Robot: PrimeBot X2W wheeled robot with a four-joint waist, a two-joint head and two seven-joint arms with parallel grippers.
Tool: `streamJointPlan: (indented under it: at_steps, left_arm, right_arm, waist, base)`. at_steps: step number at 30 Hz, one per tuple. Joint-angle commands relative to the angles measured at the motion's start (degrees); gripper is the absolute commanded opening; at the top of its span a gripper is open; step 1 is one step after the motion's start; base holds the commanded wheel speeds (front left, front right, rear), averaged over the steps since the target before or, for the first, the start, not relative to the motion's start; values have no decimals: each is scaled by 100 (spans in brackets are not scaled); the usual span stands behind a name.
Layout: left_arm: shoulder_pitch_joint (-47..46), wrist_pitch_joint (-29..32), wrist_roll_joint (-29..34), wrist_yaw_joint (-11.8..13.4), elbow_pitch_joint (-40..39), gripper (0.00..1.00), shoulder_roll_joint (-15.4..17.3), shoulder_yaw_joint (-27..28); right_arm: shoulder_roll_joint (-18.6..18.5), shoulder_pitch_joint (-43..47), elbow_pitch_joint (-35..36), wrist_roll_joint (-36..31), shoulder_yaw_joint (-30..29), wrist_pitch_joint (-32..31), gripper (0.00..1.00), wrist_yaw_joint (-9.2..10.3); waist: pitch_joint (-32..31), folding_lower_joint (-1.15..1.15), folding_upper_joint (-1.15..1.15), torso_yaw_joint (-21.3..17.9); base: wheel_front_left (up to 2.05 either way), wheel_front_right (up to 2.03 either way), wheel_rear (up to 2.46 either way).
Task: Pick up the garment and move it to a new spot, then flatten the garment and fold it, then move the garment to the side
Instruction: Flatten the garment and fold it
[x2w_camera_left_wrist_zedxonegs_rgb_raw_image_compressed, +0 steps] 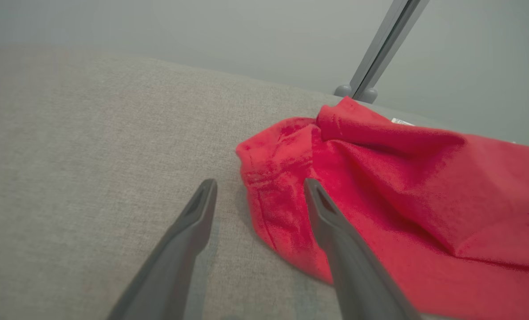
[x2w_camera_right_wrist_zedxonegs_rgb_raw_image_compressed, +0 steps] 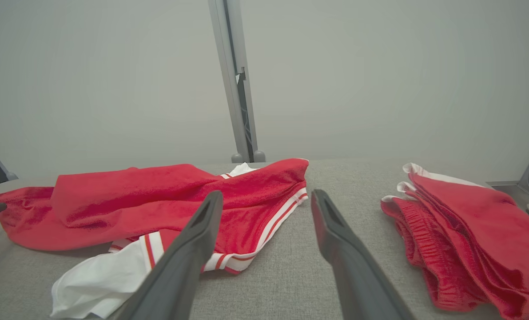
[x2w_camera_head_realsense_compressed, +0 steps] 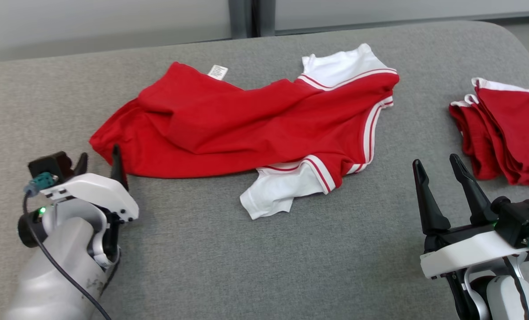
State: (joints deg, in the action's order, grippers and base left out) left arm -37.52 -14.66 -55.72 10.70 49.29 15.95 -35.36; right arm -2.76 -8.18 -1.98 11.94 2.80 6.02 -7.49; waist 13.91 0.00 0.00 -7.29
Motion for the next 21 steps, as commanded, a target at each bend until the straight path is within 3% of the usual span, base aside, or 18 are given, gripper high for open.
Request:
streamJointPlan:
  at_steps: [1, 7, 8, 10, 11, 15, 21]
  left_arm:
    - [-122, -25, -34, -60, 84, 100, 77, 80]
    - [-245, -50, -137, -357, 407, 100, 130, 237]
    - [-261, -48, -142, -377, 460, 87, 137, 256]
    - [-294, -54, -156, -466, 524, 42, 127, 299]
    - [-308, -58, -149, -526, 542, 0, 116, 314]
    - [-316, -57, -121, -782, 487, 0, 72, 463]
    - [-157, -57, 158, -773, 127, 0, 18, 952]
  right_arm:
    - [-27, -47, 40, -57, -20, -11, 100, -1]
    - [-28, -64, 70, -66, -16, -5, 100, -1]
    - [-28, -61, 74, -68, -11, -1, 100, -1]
    - [-28, -63, 84, -70, -8, 2, 100, -1]
    - [-28, -65, 80, -72, -6, 5, 100, -1]
    - [-28, -63, 55, -68, 21, 7, 100, -1]
    - [-28, -59, 32, -73, 39, 6, 100, -1]
  waist:
    - [125, 0, 0, -122]
    - [241, 0, 0, -234]
    - [252, 0, 0, -244]
    - [275, 0, 0, -254]
    - [282, 0, 0, -250]
    - [286, 0, 0, -196]
    - [247, 0, 0, -90]
  base:
    - [0, 0, 0]
    - [0, 0, 0]
    - [0, 0, 0]
    - [0, 0, 0]
    - [0, 0, 0]
    - [0, 0, 0]
    - [0, 0, 0]
